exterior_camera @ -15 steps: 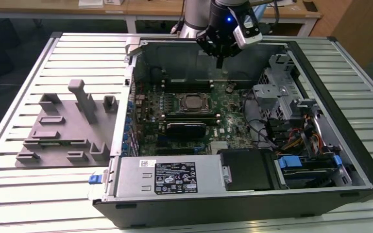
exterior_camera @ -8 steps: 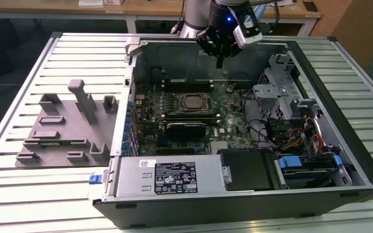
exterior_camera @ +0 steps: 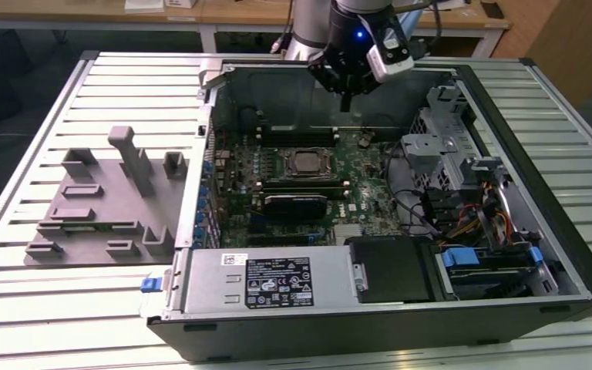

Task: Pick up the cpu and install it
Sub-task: 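Install the second cpu locking lever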

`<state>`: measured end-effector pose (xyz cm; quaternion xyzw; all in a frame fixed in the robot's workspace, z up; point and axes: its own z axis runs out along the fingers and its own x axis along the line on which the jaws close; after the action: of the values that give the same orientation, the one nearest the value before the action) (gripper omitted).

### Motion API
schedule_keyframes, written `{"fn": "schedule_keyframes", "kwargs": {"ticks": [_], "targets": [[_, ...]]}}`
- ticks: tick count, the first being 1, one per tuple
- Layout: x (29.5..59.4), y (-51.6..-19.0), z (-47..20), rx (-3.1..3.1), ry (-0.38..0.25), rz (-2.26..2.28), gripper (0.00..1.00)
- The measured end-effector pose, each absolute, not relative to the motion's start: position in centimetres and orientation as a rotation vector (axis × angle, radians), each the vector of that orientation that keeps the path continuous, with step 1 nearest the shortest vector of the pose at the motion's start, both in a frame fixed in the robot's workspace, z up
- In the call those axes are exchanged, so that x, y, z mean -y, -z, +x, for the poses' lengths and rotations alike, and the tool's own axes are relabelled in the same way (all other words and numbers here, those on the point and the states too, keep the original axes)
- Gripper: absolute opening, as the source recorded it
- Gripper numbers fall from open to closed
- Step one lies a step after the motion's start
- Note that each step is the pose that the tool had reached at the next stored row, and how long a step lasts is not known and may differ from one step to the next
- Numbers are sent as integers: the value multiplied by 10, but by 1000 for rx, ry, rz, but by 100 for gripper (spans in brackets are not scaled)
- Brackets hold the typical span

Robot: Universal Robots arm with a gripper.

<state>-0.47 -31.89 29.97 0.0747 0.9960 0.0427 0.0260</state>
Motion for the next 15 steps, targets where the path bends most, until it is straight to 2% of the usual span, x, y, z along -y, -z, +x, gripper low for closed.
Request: {"fn": "schedule_keyframes", "kwargs": {"ticks": [8,15], "targets": [[335,-299,-15,-3078,-132,231,11],[337,-299,-18,-3078,-132,231,11]]}}
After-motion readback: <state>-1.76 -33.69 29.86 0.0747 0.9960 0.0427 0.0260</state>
